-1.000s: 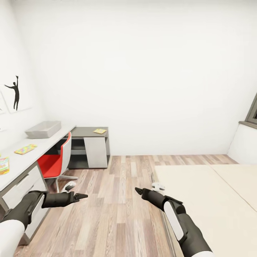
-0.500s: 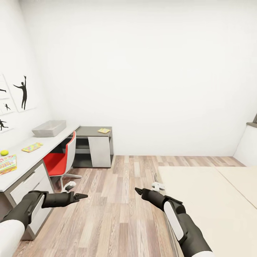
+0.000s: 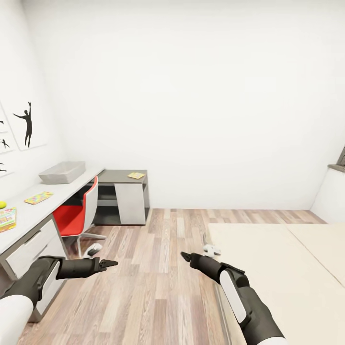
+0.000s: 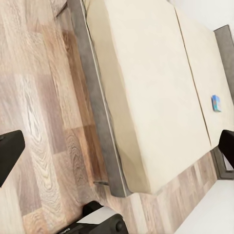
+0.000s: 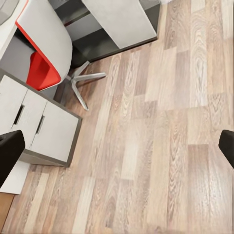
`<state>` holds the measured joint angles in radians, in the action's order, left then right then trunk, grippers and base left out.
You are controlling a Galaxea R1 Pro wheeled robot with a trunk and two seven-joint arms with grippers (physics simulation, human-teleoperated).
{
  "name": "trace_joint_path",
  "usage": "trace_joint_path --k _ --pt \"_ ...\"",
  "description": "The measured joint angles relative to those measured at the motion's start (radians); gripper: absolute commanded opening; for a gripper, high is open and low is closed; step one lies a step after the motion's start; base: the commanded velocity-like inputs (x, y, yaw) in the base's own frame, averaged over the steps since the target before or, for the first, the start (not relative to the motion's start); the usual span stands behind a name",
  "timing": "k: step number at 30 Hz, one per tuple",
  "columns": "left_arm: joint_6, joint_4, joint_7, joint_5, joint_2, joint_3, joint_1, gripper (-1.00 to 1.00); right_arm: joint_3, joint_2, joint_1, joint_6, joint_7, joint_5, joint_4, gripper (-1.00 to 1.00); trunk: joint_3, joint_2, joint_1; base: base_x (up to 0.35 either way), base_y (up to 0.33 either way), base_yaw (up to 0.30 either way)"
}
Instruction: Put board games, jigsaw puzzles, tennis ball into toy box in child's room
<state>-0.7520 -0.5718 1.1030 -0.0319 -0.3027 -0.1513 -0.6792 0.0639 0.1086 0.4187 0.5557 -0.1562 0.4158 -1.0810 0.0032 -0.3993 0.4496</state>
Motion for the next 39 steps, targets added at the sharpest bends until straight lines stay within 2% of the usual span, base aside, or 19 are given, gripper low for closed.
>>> trace_joint_path --k 39 --pt "0.0 0.0 0.0 0.0 0.0 0.0 0.0 1.0 0.001 0.001 0.0 0.0 0.006 -0.001 0.003 1.0 0.0 0.0 0.0 0.0 -0.226 0.0"
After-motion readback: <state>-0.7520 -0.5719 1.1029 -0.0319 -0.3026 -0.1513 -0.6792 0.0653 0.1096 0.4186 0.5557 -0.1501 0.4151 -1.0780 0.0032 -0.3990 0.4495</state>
